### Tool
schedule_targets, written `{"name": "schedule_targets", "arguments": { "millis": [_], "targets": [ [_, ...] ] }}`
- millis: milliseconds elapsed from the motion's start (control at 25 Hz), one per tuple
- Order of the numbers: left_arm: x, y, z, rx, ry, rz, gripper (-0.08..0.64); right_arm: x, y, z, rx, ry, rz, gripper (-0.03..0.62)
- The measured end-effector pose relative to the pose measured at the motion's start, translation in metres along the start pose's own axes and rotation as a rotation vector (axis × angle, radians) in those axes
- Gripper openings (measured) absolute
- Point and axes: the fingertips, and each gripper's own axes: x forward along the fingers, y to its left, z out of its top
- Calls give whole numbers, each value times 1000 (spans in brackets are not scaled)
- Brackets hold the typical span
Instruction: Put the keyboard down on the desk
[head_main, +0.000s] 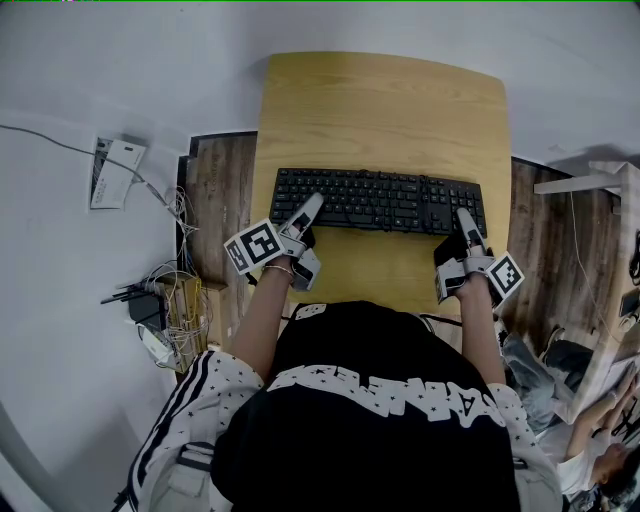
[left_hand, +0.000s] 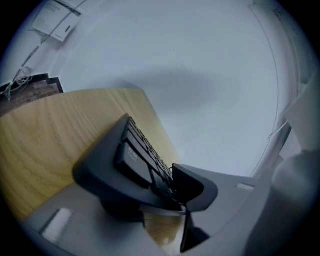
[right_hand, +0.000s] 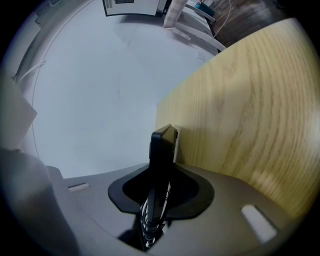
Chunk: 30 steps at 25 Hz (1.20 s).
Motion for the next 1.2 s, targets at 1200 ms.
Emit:
{"name": "schedule_targets", "arguments": {
  "millis": [1200],
  "targets": [
    [-8, 4, -16, 75, 161, 40, 242, -4, 3, -14, -274, 140, -124, 171]
  ]
}}
